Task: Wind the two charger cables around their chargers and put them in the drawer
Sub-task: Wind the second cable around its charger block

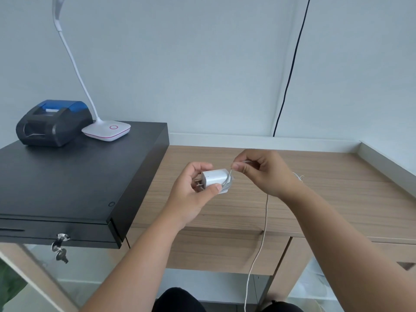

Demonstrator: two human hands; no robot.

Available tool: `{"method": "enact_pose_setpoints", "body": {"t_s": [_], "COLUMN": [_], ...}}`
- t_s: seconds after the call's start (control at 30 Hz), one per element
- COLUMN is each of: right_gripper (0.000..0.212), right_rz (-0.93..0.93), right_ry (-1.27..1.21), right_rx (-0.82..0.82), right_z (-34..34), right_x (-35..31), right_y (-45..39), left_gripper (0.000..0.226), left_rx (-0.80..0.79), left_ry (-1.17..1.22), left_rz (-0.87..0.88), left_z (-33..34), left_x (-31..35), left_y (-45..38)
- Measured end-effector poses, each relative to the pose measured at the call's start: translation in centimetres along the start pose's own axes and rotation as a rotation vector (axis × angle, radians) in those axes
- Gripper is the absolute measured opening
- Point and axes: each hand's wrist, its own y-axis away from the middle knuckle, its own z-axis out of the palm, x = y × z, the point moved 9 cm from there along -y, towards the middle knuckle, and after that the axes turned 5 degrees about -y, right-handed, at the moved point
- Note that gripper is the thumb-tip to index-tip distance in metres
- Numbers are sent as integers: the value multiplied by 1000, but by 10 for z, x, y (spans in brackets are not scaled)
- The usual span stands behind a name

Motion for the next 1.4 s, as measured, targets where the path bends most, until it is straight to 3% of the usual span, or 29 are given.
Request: {"method": "enact_pose_setpoints", "body": {"t_s": [0.2,0.33,0.43,0.5,0.6,0.67,0.83,0.93,1.03,1.17,1.27,1.4], "right_gripper": [12,14,20,22,21,21,21,20,18,26,38,37], "right_rz": [2,134,272,322,230,160,85,-12,-72,12,90,204], "right_ry": [-83,-427,-620,-595,-281,-23,330,427,402,57,-243,-514], "right_rx": [-6,-45,-41,-13,-16,-39,-160,-196,-245,-217,-173,-142], "right_z": [4,8,29,45,56,53,25,14,10,1,-1,14], "right_x": [3,11,29,38,23,9,-15,-30,-36,-22,-10,15], "right_y": [0,-4,0,8,19,20,16,11,8,5,8,19], "left_gripper": [43,55,56,57,43,38,34,35,38,35,37,42], "left_rx": [-64,-139,-104,-16,154,232,227,86,-131,-304,-366,-417], "left_ry": [172,311,411,414,420,314,-363,-602,-673,-376,-121,145], "left_rz": [-40,-20,24,63,55,62,215,233,195,140,139,84], "left_z": [2,8,11,6,-6,-15,-18,-5,10,19,18,25], "left_x": [4,17,30,37,35,34,47,52,53,56,61,57], "left_y": [4,5,2,-3,-11,-12,-5,-3,0,3,7,15]}}
